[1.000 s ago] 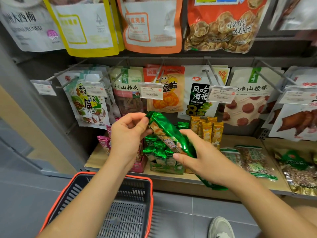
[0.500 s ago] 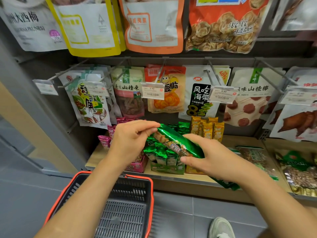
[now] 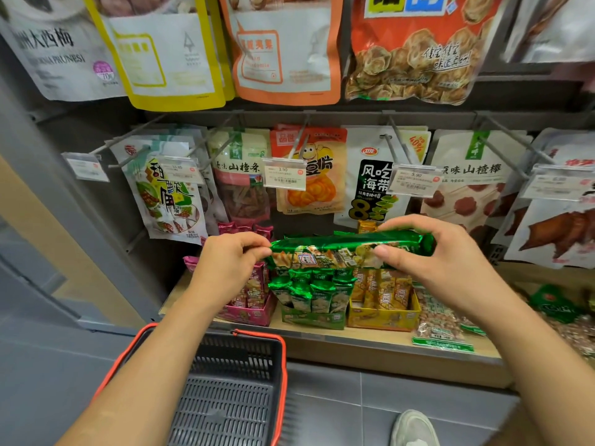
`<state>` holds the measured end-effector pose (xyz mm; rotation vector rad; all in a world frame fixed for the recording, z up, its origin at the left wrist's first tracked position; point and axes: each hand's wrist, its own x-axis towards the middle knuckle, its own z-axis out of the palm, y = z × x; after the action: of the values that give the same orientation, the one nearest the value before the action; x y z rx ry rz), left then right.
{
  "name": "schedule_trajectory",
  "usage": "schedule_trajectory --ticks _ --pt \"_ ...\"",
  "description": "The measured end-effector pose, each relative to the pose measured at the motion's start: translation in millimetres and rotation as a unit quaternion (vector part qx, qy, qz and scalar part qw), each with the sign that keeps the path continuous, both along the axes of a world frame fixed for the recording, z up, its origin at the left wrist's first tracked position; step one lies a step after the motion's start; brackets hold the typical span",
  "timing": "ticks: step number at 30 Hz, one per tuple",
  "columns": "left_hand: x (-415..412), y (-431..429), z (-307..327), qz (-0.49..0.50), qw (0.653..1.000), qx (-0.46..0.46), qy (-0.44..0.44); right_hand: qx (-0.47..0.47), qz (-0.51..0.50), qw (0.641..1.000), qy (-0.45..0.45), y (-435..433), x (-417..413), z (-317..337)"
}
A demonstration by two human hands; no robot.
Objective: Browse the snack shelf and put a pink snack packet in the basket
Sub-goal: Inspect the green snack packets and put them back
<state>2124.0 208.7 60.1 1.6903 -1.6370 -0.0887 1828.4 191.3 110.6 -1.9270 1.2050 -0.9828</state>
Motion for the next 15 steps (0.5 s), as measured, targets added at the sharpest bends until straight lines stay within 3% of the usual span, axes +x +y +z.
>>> schedule_trajectory --ticks 4,10,15 --pt "-1 2 -2 -0.007 0.999 0.036 -0.015 0.012 0.004 0.995 -0.103 1 4 -4" --pt "-10 10 4 -0.097 0.988 -0.027 -0.114 -0.021 0.006 0.990 -0.142 2 1 -4" --pt "-37 15 13 -0.183 0.977 -0.048 -0.101 -0.066 0.013 0.996 -0.057 6 13 -8"
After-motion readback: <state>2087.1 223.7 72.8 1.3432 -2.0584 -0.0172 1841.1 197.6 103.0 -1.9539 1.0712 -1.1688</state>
